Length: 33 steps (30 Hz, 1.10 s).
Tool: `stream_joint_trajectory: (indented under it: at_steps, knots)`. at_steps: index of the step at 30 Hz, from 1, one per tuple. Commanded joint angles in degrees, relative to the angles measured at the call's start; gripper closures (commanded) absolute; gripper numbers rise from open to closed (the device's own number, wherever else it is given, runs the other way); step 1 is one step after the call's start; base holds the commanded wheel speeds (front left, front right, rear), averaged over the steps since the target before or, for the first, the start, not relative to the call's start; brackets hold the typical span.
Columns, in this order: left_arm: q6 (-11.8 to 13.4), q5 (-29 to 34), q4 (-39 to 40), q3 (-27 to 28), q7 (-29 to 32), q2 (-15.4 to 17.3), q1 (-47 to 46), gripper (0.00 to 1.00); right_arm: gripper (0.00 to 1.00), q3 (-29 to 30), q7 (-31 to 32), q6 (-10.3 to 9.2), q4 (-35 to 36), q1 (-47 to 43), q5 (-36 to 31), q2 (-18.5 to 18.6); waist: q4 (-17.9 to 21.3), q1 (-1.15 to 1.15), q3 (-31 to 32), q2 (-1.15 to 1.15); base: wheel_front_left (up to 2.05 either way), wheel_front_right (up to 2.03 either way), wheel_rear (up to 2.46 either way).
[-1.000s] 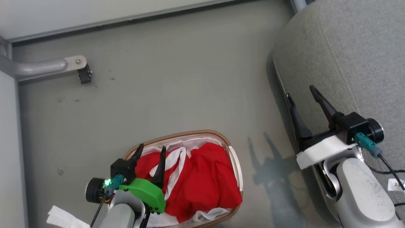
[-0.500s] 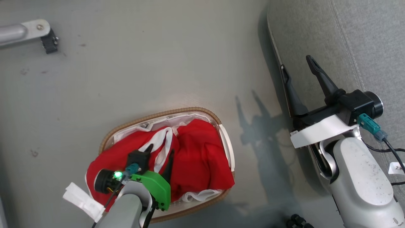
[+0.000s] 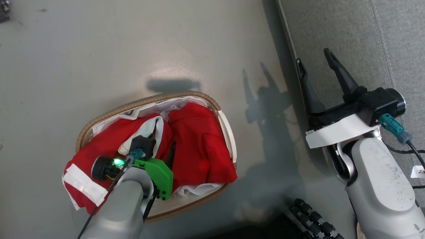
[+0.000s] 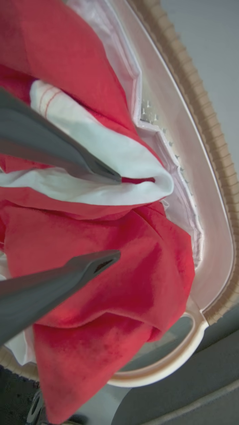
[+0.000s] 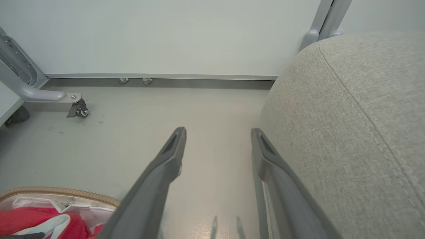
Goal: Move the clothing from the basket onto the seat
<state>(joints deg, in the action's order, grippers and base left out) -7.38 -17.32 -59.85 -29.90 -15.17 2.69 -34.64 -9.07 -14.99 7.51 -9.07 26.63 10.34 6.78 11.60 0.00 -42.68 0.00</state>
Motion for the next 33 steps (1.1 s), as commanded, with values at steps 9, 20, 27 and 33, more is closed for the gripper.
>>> stream_joint_trajectory:
  at_steps: [9,20,27,33]
  knots:
    - [1.59,-1.22,-6.36,1.84,0.02,0.37,-6.14,0.00,0.00,0.33,-0.28,-0.04,1.28,1.94,-0.48,-0.40,2.24,0.00,-6.52,0.00,0.00,0.00,0.00]
    - [1.92,-2.33,-7.82,4.68,0.02,0.87,-8.82,1.00,0.00,-1.02,-0.28,-0.04,1.26,2.29,-0.31,-1.76,3.84,0.00,-8.41,0.00,0.00,0.00,0.00]
    - [1.90,-1.97,-4.10,6.29,0.02,0.91,-5.50,1.00,0.00,-1.31,-0.28,-0.04,0.12,2.30,-0.03,-1.79,3.76,0.00,-4.43,0.00,0.00,0.00,0.00]
    - [1.49,-1.39,-1.81,7.63,0.02,0.72,-0.70,1.00,0.00,-1.97,-0.28,-0.04,-1.20,1.06,0.30,-1.29,2.49,0.00,2.42,0.00,0.00,0.00,0.00]
